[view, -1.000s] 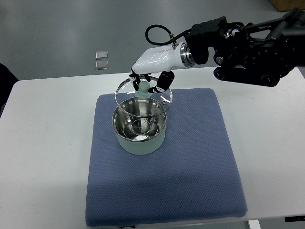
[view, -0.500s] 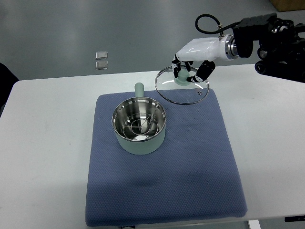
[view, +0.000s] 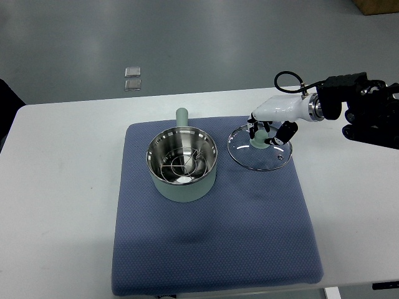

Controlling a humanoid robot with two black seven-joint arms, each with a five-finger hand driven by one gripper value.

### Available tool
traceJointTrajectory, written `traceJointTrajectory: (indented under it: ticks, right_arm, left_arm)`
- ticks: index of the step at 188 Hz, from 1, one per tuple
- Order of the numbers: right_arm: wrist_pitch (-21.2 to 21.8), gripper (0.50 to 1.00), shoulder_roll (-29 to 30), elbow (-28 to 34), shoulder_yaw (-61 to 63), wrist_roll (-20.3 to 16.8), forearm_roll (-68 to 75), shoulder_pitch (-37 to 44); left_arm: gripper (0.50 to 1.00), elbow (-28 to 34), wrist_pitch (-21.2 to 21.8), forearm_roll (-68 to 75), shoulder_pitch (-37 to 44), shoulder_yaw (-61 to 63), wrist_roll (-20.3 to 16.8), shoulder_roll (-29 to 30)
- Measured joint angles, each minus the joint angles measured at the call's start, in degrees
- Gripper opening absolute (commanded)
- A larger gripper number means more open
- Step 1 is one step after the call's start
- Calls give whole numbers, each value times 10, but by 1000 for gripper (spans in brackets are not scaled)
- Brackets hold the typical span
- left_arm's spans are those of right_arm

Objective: Open lid and place right of pot
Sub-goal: 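Lower the lid onto the mat beside the pot, nearer the right hand, then release the knob and raise the right hand away from the lid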

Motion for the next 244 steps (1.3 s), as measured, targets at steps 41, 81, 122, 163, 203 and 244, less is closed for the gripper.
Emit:
traceJointTrajectory:
  ticks: [41,81,122,163,203,244]
  right_arm:
    - [-1,500,8,-4,1,0,0,-19]
    - [-1,660,8,-4,2,2,0,-25]
    - [0,797,3,-4,5,5,1,-24]
    - [1,819,-2,-3,8,10,4,-18]
    - [8,819,-10,-5,80,6,17,-11]
    - [47,819,-23,-20,228,3,49,-53]
  left_arm:
    - [1000,0,0,0,0,0,0,0]
    - [1000,0,0,0,0,0,0,0]
    - [1000,0,0,0,0,0,0,0]
    - [1000,0,0,0,0,0,0,0]
    - [1000,0,0,0,0,0,0,0]
    - [1000,0,0,0,0,0,0,0]
